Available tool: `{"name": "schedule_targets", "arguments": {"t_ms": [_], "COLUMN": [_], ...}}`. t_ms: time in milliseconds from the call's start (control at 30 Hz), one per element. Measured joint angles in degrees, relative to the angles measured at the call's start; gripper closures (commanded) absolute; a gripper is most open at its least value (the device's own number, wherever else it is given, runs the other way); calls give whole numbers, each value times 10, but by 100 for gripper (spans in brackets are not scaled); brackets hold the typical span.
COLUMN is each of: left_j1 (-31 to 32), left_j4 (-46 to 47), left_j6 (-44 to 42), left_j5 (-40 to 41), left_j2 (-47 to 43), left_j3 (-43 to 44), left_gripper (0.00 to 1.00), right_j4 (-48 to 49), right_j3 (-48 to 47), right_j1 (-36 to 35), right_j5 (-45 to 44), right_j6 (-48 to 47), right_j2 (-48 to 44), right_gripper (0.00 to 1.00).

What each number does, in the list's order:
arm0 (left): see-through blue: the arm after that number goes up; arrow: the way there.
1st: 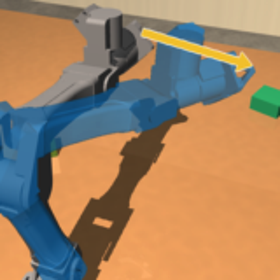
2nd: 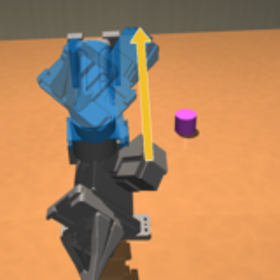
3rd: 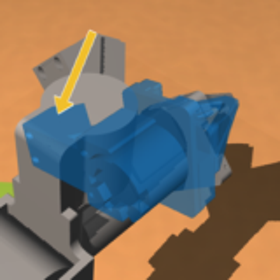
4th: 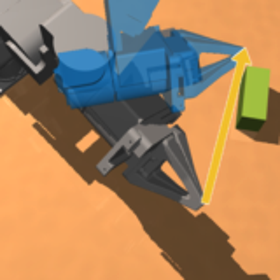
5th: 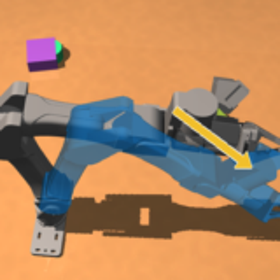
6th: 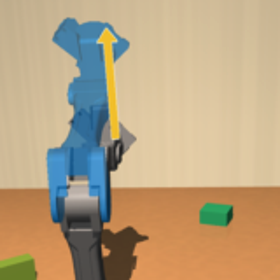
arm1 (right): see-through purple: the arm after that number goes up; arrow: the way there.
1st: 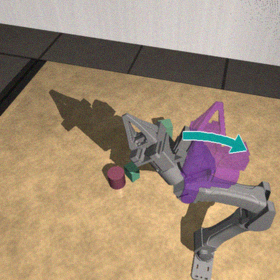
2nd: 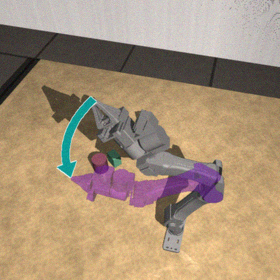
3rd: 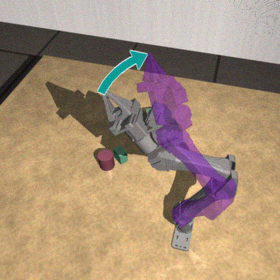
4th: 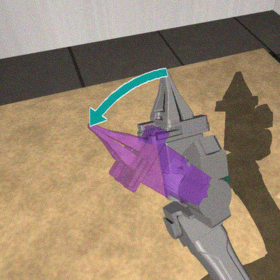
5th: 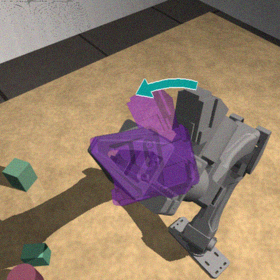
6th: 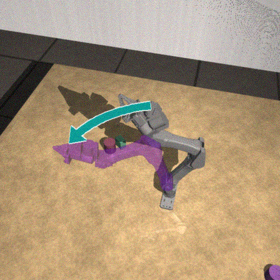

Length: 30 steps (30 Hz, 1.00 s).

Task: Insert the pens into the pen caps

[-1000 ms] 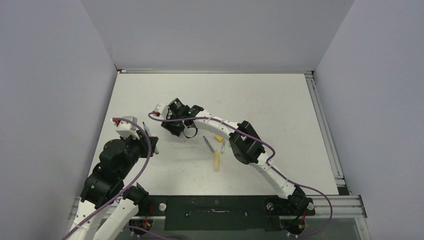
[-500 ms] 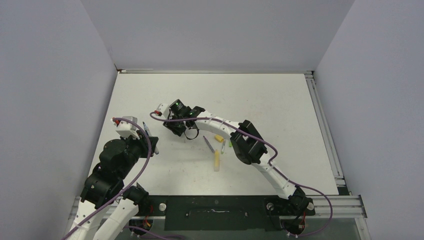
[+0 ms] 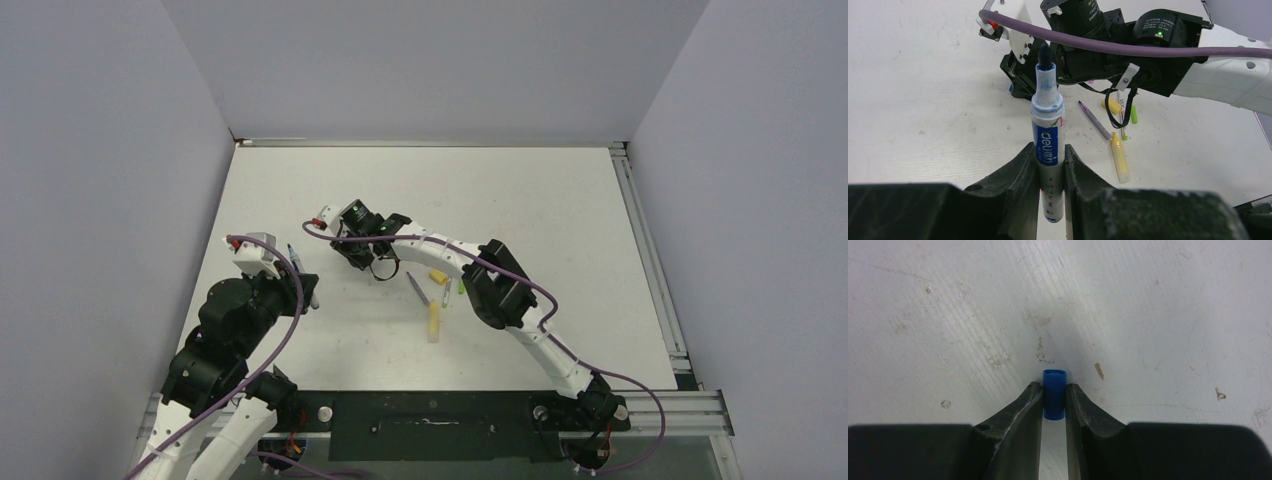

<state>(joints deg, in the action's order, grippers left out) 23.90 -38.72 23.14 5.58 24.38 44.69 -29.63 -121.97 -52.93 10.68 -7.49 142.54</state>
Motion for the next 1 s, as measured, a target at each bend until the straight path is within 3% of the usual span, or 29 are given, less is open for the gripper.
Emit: {"name": "schedule_targets", "arguments": {"t_ms": [233, 467, 1000], "left_j1": [0, 0, 0], "left_j4": [5, 21, 82], "left_j6": [0, -1, 8], "left_j5": [-13, -46, -215], "left_j2": [1, 4, 40], "left_j3": [-1, -3, -24], "left_gripper": [100, 100, 100], "right_j4": [5, 28, 140], "right_j3": [71, 184, 413], "right_j1": [1, 12, 31], "right_j5": [-13, -15, -25], "right_j6": [27, 70, 202], "right_j2": [-50, -158, -456], "right_gripper": [95, 95, 95]}}
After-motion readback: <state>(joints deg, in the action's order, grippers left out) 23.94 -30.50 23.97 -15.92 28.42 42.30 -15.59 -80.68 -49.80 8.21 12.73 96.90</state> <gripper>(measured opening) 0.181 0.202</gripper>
